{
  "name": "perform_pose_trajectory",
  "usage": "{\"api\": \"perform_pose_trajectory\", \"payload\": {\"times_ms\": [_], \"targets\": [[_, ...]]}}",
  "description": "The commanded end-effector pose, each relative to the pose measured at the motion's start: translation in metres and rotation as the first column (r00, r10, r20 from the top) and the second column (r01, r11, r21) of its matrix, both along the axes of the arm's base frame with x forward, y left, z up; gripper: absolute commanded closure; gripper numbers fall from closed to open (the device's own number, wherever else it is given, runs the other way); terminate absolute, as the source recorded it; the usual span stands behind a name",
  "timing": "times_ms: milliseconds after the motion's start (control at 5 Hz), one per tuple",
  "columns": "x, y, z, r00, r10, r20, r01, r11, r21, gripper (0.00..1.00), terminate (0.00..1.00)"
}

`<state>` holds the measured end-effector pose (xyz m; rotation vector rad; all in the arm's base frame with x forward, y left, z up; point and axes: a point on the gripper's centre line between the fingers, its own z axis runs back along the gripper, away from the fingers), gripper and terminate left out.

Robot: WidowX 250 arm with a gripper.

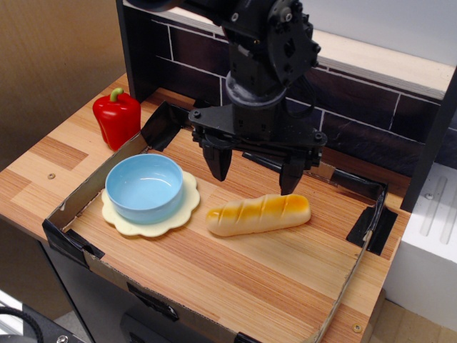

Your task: Take bowl off plate

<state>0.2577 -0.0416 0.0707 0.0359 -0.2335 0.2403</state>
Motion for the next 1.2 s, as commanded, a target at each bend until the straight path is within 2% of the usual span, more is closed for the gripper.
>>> {"api": "perform_pose_trajectory", "payload": {"times_ms": [0,200,400,600,1000], "targets": [[0.000,0.000,0.000,1.000,0.000,0.000,0.000,1.000,0.000,0.00,0.00],[-0.011,0.020,0.024,0.997,0.069,0.042,-0.068,0.998,-0.017,0.00,0.00],[-0.023,0.044,0.039,0.978,0.187,0.090,-0.185,0.982,-0.031,0.00,0.00],[-0.036,0.074,0.039,0.948,0.303,0.100,-0.302,0.953,-0.016,0.00,0.00],[-0.052,0.123,0.018,0.922,0.381,0.066,-0.383,0.923,0.024,0.00,0.00]]}}
